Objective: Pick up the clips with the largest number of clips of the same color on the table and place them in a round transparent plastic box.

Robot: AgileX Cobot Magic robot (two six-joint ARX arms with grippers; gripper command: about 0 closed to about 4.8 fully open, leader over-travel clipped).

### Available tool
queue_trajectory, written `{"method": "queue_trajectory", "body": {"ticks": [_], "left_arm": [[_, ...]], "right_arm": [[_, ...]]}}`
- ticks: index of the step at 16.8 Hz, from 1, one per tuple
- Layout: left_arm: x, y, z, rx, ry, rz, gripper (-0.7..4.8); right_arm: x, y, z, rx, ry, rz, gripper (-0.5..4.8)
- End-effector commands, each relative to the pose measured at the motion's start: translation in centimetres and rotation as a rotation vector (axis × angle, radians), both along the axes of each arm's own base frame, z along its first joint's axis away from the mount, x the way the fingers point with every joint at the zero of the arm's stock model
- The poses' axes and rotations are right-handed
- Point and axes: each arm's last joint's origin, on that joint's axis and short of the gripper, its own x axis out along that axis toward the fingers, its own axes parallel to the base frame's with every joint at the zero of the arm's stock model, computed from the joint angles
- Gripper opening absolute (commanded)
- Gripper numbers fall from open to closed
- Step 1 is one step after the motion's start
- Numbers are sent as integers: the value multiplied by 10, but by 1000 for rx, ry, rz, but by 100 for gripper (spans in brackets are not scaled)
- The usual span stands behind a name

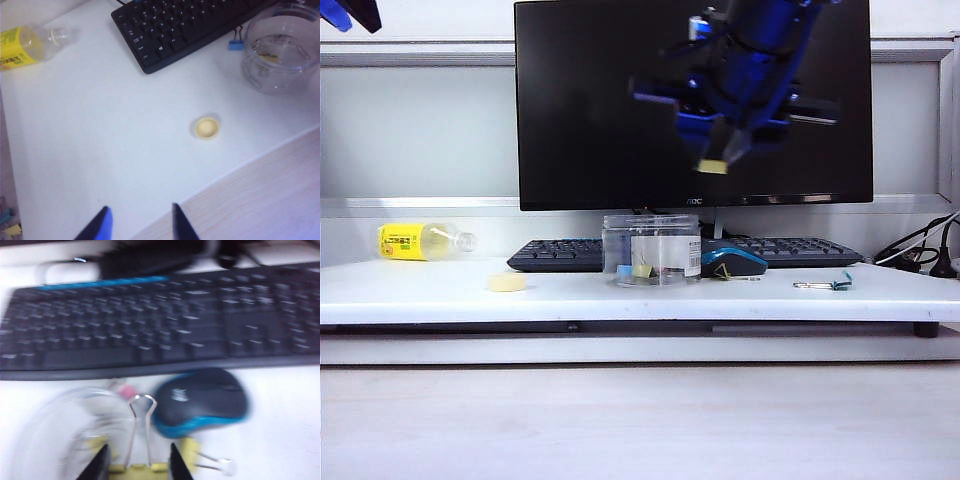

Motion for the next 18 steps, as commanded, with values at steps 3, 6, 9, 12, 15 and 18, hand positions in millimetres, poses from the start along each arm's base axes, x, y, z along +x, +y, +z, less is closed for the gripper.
{"method": "queue_trajectory", "body": {"ticks": [3,6,9,12,15,18], "left_arm": [[0,0,2,-8,-17,-7,165],[0,0,2,-8,-17,-6,165],[-1,0,2,-8,-17,-6,165],[0,0,3,-10,-21,-6,165],[0,0,3,-11,-22,-5,165],[0,0,3,-12,-22,-6,165]], "right_arm": [[10,9,3,113,-54,106,94],[17,16,-11,127,-29,152,94],[21,22,-23,132,-8,188,95],[23,23,-20,154,-32,198,107],[23,23,-23,150,-23,200,154],[24,23,-25,147,-18,199,188]]}}
